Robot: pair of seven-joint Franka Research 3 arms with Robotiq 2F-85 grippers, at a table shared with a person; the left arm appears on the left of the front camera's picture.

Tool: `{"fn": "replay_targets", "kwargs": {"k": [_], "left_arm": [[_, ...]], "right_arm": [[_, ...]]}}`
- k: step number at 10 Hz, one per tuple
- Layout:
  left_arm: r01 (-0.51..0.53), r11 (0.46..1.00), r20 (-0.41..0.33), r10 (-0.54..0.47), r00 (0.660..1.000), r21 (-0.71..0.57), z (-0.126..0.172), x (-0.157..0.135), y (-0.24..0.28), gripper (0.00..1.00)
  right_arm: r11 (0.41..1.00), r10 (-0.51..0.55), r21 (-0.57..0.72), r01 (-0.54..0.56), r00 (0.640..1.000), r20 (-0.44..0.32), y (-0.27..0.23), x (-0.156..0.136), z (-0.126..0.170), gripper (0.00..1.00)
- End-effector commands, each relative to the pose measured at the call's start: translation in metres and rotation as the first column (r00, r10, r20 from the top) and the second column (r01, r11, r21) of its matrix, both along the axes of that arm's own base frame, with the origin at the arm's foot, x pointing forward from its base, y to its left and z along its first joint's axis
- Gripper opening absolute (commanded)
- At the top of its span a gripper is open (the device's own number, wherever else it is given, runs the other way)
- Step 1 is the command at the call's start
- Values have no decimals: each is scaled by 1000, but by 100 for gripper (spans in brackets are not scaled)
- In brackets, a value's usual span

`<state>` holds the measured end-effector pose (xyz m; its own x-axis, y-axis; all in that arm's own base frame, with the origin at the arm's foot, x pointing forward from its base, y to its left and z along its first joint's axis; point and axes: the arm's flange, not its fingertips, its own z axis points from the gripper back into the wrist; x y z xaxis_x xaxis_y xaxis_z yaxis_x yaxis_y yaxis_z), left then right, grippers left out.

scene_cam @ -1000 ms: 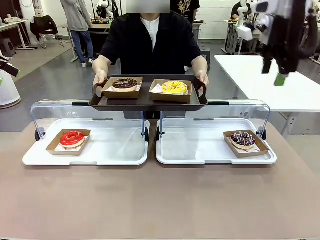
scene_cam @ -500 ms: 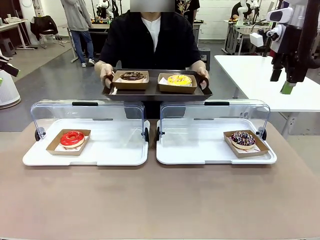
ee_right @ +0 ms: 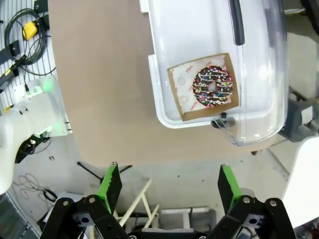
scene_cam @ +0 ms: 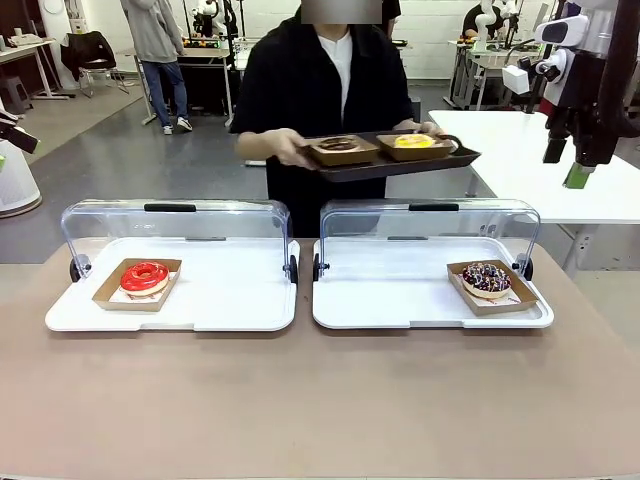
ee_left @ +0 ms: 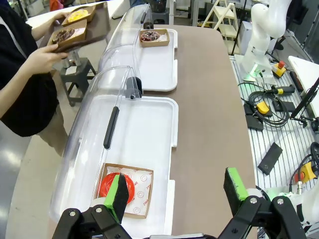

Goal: Provide the desired donut to the person.
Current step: Place the picked Paper togo box onto the Handle tray extended by the person.

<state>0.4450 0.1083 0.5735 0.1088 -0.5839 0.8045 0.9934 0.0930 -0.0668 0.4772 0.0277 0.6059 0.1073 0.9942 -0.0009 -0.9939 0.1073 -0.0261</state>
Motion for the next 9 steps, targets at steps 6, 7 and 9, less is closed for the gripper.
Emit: {"fn": "replay_targets", "kwargs": {"k": [6, 7, 9], "left_arm": [[2, 1000, 1, -2, 1000, -5, 1, -1, -1, 100], [2, 1000, 1, -2, 1000, -5, 1, -1, -1, 100], [2, 1000, 1, -2, 1000, -5, 1, -1, -1, 100]], "right_arm": [[767, -118, 568, 299, 936, -333, -174, 12, 1, 100], [689, -67, 661, 295, 935, -348, -196, 6, 2, 100], [579, -79, 794, 186, 982, -173, -228, -6, 1, 100]]}}
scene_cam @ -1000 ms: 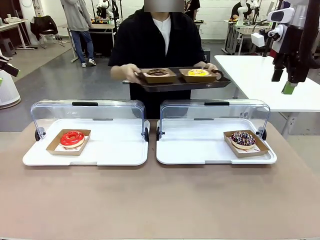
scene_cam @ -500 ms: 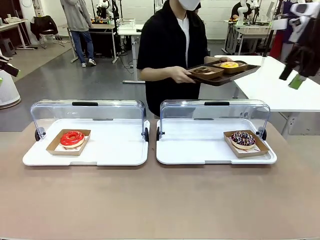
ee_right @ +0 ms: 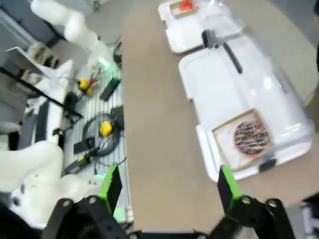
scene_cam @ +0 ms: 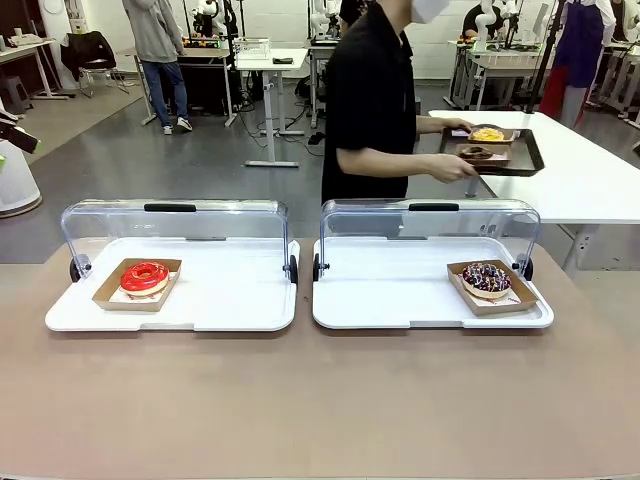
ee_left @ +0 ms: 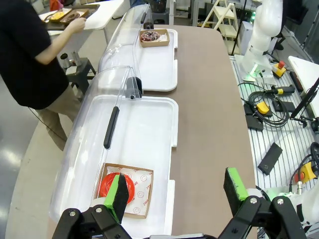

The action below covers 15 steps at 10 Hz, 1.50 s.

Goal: Provide the desired donut to the person.
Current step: Place the picked Paper togo box onto the Handle tray extended by the person.

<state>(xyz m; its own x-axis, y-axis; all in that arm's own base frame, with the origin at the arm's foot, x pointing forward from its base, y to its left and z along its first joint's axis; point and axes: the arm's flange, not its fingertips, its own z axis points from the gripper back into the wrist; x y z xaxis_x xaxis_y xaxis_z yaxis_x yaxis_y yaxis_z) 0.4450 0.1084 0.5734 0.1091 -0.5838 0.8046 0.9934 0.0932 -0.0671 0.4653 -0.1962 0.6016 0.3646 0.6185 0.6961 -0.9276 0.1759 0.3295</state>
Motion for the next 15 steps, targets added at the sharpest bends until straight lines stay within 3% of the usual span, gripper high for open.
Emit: {"fn": "replay_targets", "kwargs": {"k": [1, 2, 3, 15], "left_arm": [[2, 1000, 1, -2, 1000, -5, 1, -2, -1, 100], [2, 1000, 1, -2, 1000, -5, 1, -2, -1, 100], [2, 1000, 1, -2, 1000, -5, 1, -2, -1, 100], [2, 1000, 1, -2, 1000, -5, 1, -2, -1, 100]], "right_arm": [[995, -66, 84, 51, 980, 188, -9, 3, 5, 100], [991, -111, 99, 88, 961, 253, -11, 1, 6, 100], [987, -135, 117, 108, 955, 263, -13, 3, 6, 100], [984, -157, 116, 133, 960, 230, -23, 13, 10, 100]]}}
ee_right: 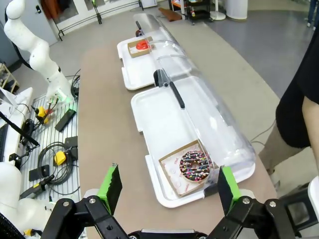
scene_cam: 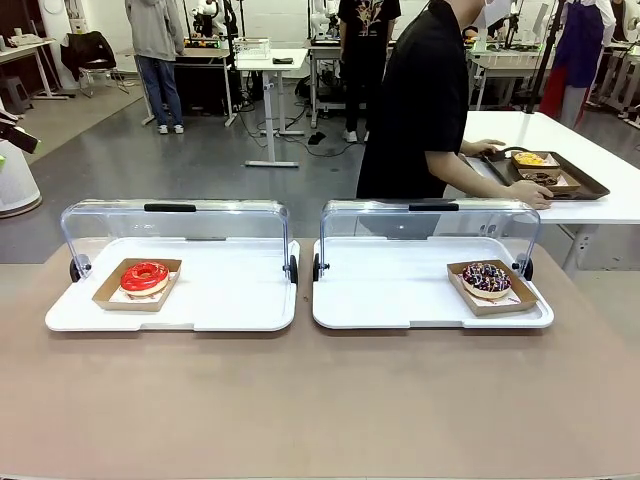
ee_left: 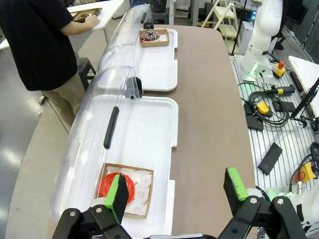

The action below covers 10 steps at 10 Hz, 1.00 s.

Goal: Provide the desired donut to the person.
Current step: Place the picked Paper togo box onto the Handle tray extended by the person.

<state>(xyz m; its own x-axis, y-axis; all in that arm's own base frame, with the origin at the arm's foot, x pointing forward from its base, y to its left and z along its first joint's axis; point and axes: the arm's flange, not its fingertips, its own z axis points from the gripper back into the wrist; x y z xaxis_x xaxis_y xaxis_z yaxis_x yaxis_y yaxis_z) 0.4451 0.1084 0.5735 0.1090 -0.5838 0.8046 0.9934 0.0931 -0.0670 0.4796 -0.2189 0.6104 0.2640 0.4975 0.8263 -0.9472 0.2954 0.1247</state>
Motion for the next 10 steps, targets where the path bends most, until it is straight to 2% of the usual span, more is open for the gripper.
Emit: {"fn": "replay_targets", "kwargs": {"k": [1, 10], "left_arm": [[2, 1000, 1, -2, 1000, -5, 1, -2, -1, 100], [2, 1000, 1, -2, 1000, -5, 1, -2, -1, 100]], "right_arm": [[1000, 3, 3, -3, 1000, 1, 0, -1, 1, 100], [1000, 3, 3, -3, 1000, 1, 0, -1, 1, 100]]}}
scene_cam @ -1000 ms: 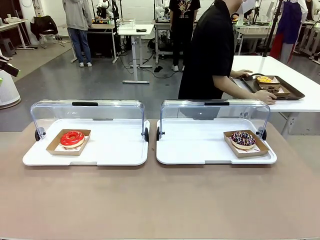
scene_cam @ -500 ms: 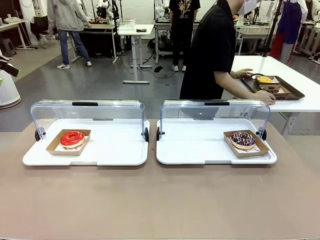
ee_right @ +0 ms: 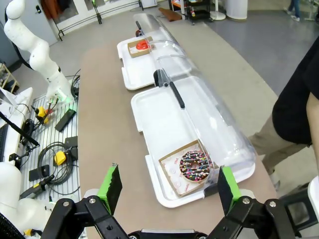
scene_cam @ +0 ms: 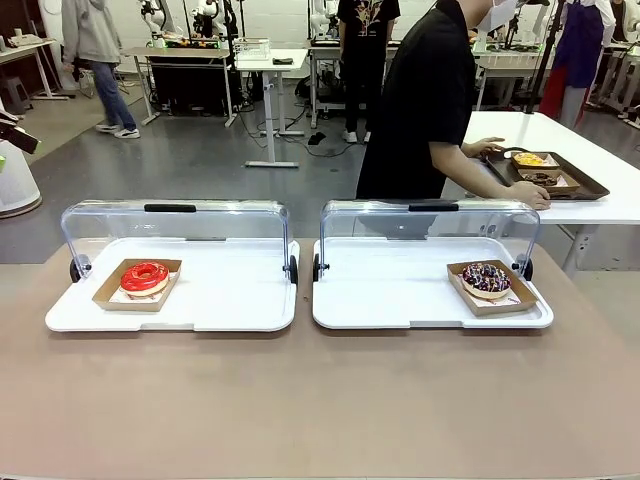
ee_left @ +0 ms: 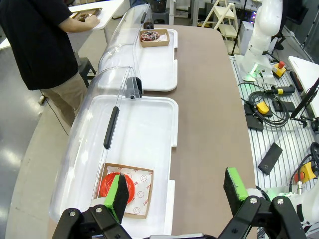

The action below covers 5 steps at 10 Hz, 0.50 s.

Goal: Provide the desired donut to the person.
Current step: Place the picked Paper togo box onto the Handle tray extended by the person.

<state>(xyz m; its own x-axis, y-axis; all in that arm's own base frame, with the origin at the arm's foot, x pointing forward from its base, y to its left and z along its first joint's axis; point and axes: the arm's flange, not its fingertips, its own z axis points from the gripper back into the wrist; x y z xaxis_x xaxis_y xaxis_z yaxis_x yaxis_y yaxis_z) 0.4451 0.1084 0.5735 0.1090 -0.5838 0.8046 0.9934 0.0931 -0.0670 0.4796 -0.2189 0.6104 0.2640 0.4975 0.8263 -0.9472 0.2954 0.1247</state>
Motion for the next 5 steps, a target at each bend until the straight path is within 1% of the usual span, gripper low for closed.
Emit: {"fn": "replay_targets", "kwargs": {"k": [1, 5], "left_arm": [[2, 1000, 1, -2, 1000, -5, 1, -2, -1, 100], [2, 1000, 1, -2, 1000, -5, 1, -2, -1, 100]], "right_arm": [[1000, 3, 3, -3, 1000, 1, 0, -1, 1, 100], [1000, 3, 3, -3, 1000, 1, 0, -1, 1, 100]]}}
